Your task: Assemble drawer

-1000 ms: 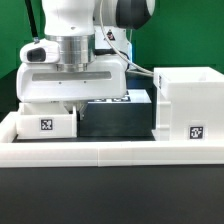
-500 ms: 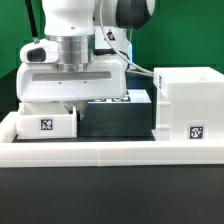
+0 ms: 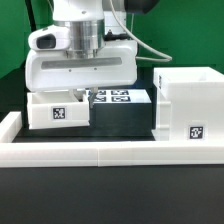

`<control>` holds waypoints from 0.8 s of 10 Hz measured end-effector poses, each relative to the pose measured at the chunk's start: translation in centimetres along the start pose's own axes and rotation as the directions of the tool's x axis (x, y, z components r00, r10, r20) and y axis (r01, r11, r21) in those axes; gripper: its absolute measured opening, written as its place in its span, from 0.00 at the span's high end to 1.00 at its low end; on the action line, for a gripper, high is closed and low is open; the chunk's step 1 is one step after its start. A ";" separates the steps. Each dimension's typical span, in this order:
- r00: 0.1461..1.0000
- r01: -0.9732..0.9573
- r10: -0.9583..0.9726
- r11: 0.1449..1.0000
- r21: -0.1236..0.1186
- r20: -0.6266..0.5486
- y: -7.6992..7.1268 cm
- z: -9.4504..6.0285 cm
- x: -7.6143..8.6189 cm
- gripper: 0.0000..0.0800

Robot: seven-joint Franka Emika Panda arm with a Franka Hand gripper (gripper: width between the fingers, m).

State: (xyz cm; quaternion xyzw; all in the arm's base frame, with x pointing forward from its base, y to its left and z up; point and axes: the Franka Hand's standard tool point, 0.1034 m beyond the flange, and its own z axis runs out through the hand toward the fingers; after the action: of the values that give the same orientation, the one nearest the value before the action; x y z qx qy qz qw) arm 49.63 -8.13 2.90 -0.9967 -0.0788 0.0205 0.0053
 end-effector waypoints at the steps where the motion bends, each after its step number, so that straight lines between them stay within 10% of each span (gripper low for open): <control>1: 1.000 0.010 -0.010 1.000 0.000 0.002 0.0 0.1 -0.1 0.95; 8: 0.853 0.522 -0.521 0.853 -0.014 0.037 -0.7 -0.2 0.7 0.95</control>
Offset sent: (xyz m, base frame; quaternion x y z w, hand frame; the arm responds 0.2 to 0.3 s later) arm 0.0000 0.0000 0.0000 0.0000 0.0000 -0.1296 0.9916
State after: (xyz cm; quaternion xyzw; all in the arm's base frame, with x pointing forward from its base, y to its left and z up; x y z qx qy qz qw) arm 50.24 -7.34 3.05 -0.9376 -0.3461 0.0333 -0.0026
